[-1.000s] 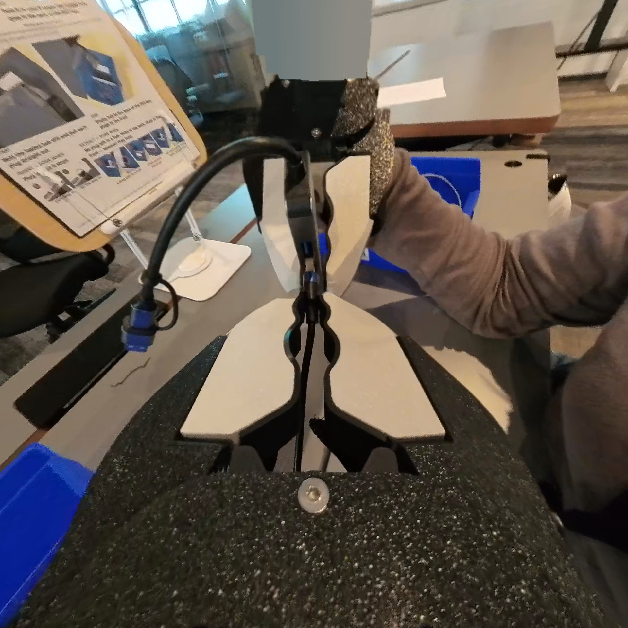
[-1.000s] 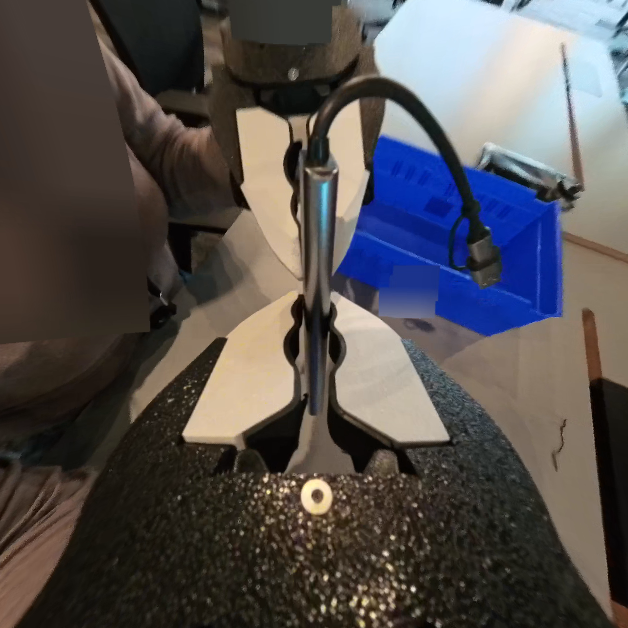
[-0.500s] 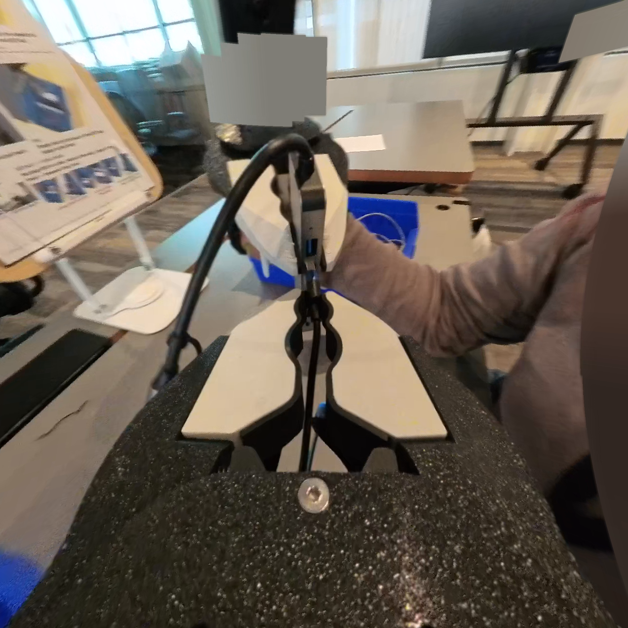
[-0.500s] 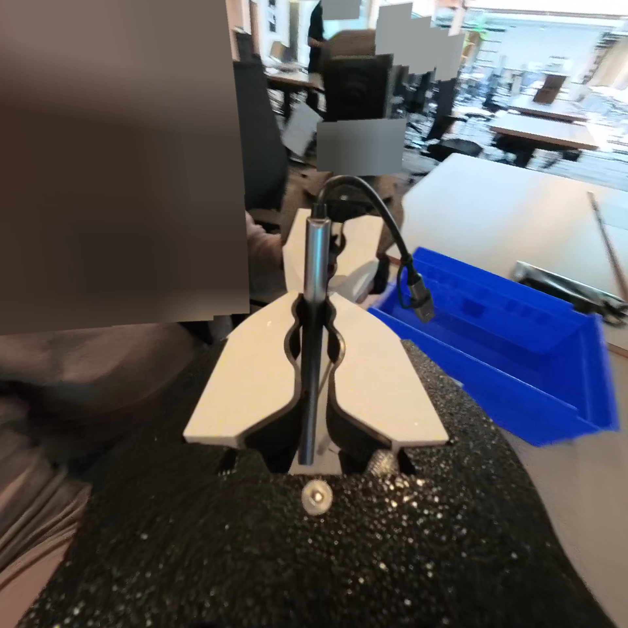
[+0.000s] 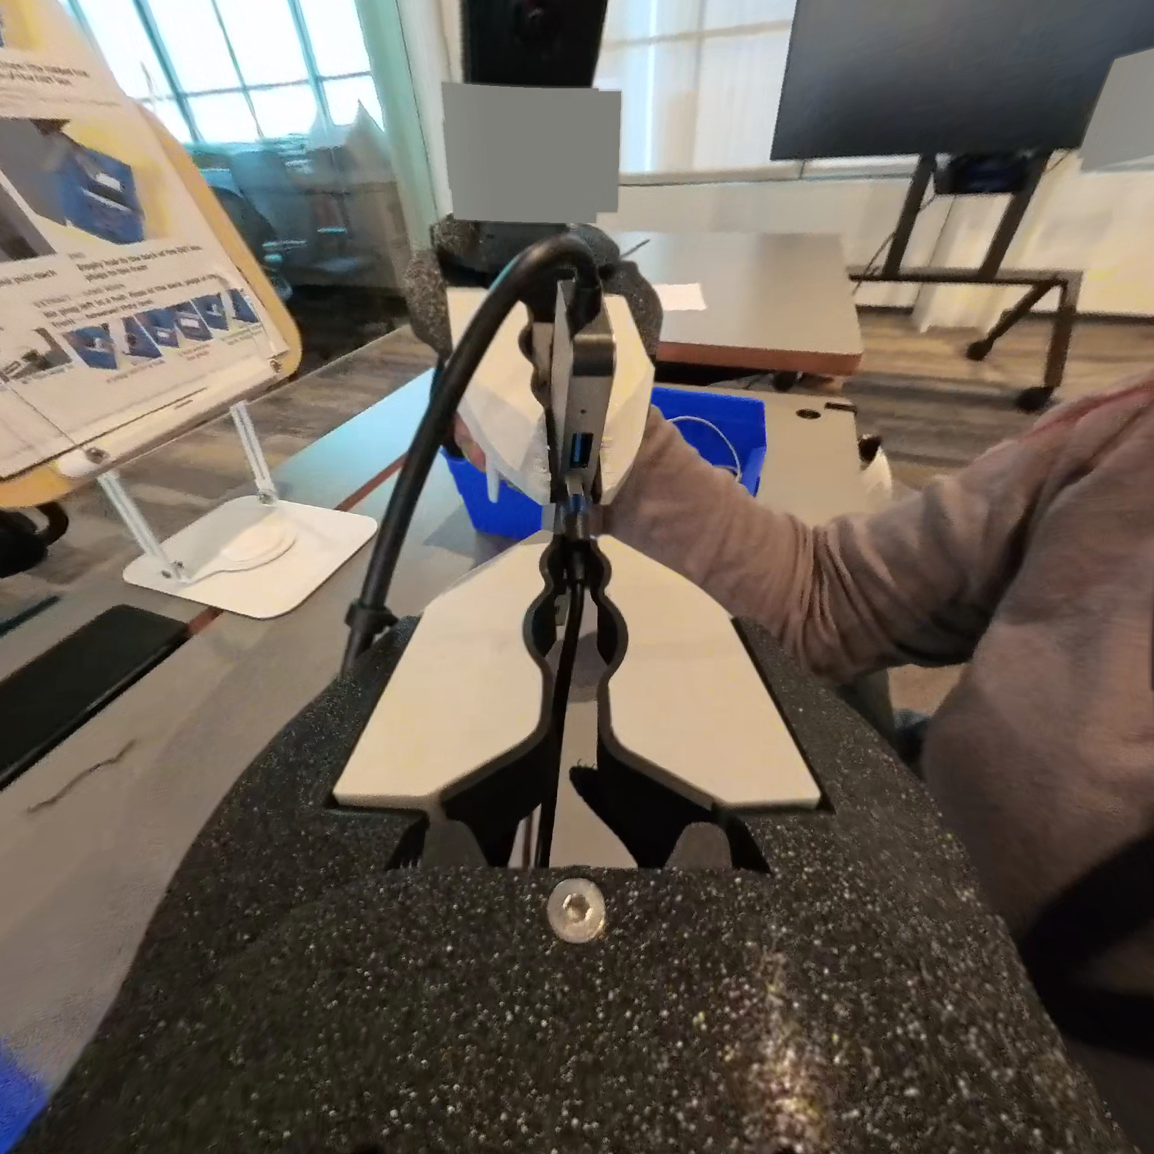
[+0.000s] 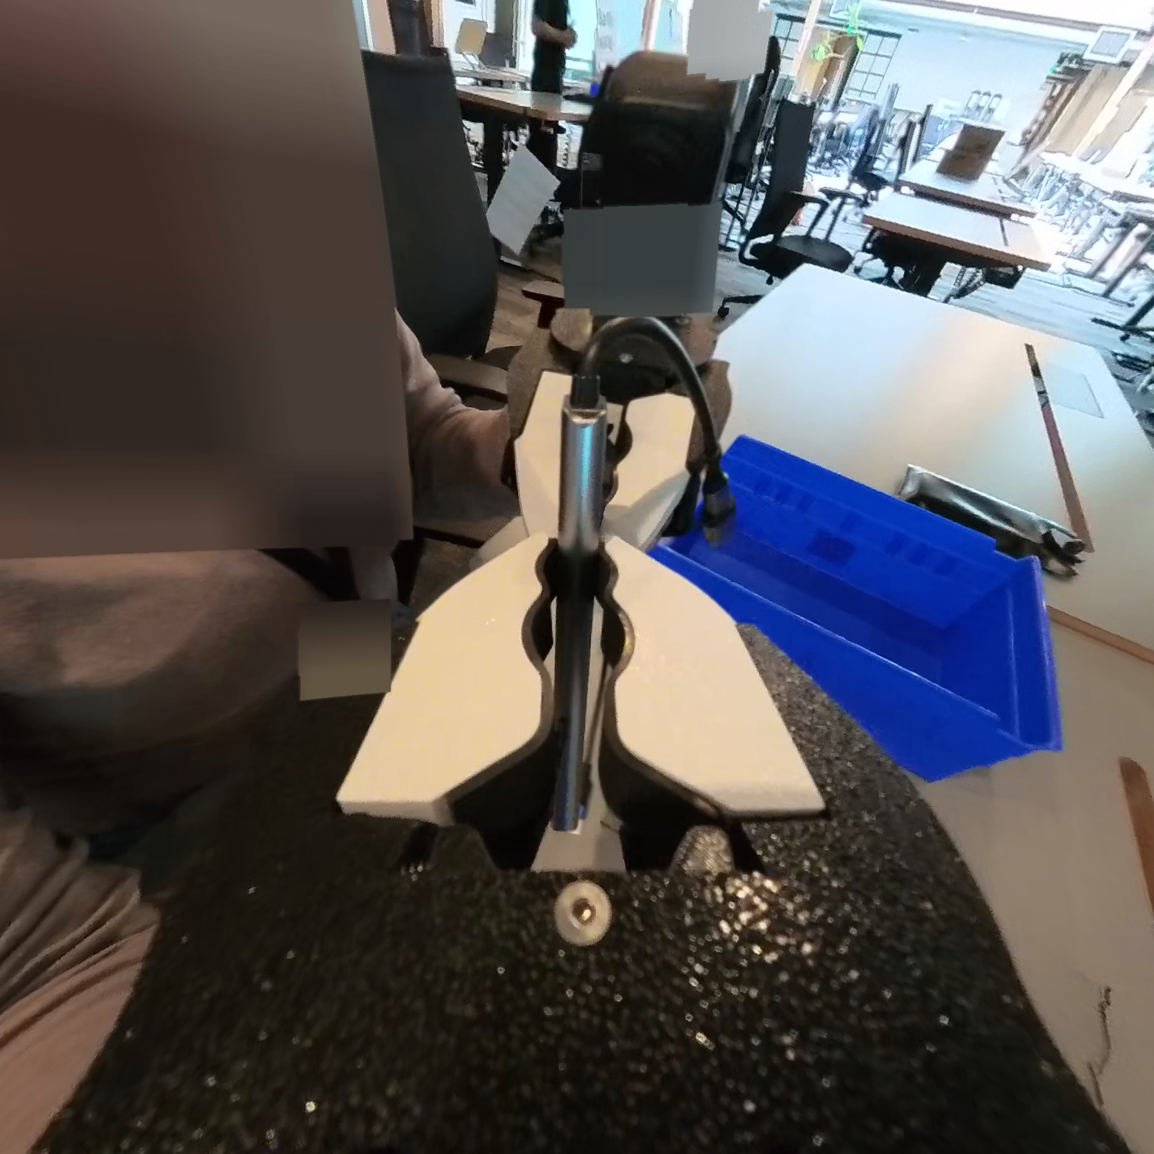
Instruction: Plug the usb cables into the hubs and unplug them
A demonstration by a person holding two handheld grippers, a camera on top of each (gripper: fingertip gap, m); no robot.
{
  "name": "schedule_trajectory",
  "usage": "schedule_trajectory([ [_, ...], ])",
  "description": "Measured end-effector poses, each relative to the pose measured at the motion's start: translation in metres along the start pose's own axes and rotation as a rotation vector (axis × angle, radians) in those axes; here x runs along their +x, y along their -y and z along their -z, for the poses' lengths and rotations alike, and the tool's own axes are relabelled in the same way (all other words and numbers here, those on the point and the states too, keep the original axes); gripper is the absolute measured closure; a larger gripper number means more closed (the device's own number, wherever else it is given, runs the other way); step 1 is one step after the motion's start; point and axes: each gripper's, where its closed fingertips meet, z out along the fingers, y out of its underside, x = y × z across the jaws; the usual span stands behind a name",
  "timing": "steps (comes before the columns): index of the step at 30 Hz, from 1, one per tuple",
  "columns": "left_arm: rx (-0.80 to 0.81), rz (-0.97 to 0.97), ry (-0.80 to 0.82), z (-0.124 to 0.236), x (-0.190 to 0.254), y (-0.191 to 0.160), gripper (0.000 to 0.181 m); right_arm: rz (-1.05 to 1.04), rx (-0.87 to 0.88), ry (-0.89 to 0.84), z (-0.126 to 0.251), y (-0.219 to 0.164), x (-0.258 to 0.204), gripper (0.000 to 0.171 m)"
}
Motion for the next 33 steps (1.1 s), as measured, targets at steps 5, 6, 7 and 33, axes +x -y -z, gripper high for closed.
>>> schedule_trajectory([
  [5, -0.054, -0.108, 0.193, 0.003, -0.015, -0.009, 0.174, 0.022, -0.088, -0.115, -0.002, -0.010, 0.014, 0.161],
  [6, -0.053, -0.116, 0.171, 0.003, -0.010, -0.007, 0.174, 0.022, -0.081, -0.093, -0.002, -0.009, 0.011, 0.161],
  [7, -0.047, -0.096, 0.130, 0.003, -0.004, -0.006, 0.174, 0.011, -0.061, -0.052, -0.002, -0.007, 0.006, 0.161],
  [33, 0.173, -0.083, -0.021, -0.018, 0.028, 0.019, 0.174, -0.226, -0.321, -0.885, 0.198, -0.005, -0.134, 0.161],
])
